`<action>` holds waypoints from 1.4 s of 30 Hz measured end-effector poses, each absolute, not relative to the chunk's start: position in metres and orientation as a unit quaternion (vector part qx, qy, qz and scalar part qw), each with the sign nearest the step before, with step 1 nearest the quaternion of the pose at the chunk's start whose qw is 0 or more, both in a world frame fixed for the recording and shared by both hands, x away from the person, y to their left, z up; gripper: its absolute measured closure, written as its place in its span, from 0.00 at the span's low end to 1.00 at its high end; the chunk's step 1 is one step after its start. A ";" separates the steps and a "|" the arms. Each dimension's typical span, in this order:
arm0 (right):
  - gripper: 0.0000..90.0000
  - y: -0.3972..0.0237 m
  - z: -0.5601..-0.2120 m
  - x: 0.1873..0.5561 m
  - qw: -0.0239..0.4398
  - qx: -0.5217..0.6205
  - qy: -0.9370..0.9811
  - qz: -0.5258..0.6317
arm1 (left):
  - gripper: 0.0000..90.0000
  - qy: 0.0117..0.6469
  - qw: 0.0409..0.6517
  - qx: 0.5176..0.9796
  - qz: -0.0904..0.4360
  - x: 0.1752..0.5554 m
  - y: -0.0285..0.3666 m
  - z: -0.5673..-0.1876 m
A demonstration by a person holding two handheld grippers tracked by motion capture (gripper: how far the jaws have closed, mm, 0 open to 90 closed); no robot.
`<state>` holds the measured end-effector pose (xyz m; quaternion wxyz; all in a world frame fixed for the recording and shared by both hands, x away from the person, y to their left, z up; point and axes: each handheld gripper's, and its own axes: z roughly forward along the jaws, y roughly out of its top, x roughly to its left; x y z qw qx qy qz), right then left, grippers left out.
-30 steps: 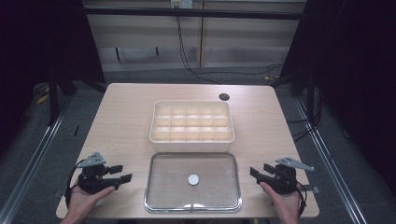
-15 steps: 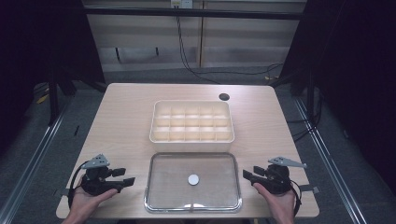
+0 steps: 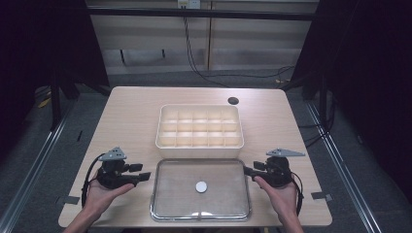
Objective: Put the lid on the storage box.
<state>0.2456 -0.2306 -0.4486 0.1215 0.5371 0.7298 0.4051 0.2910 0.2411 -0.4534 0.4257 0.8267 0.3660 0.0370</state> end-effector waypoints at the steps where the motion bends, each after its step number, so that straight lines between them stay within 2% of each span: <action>1: 0.56 -0.230 -0.449 0.248 0.123 0.538 0.731 0.402 | 0.53 0.365 0.425 0.827 0.038 0.293 0.240 -0.454; 5: 0.56 -0.230 -0.459 0.255 0.115 0.546 0.726 0.401 | 0.48 0.361 0.410 0.836 0.058 0.295 0.236 -0.460; 6: 0.57 -0.229 -0.461 0.256 0.112 0.545 0.727 0.401 | 0.50 0.363 0.413 0.834 0.040 0.297 0.236 -0.465; 11: 0.61 -0.229 -0.468 0.256 0.104 0.545 0.729 0.401 | 0.55 0.359 0.401 0.842 0.034 0.297 0.234 -0.474; 14: 0.64 -0.229 -0.475 0.257 0.101 0.544 0.734 0.394 | 0.53 0.372 0.398 0.838 0.026 0.299 0.233 -0.478; 20: 0.67 -0.230 -0.480 0.260 0.100 0.548 0.734 0.390 | 0.59 0.359 0.391 0.847 0.017 0.296 0.229 -0.484; 27: 0.62 -0.228 -0.487 0.260 0.114 0.547 0.743 0.369 | 0.60 0.329 0.376 0.866 0.023 0.283 0.213 -0.487; 34: 0.62 -0.227 -0.491 0.260 0.107 0.546 0.744 0.369 | 0.57 0.338 0.379 0.861 0.000 0.285 0.213 -0.494; 42: 0.63 -0.222 -0.495 0.261 0.104 0.547 0.750 0.356 | 0.61 0.328 0.375 0.867 0.008 0.282 0.209 -0.494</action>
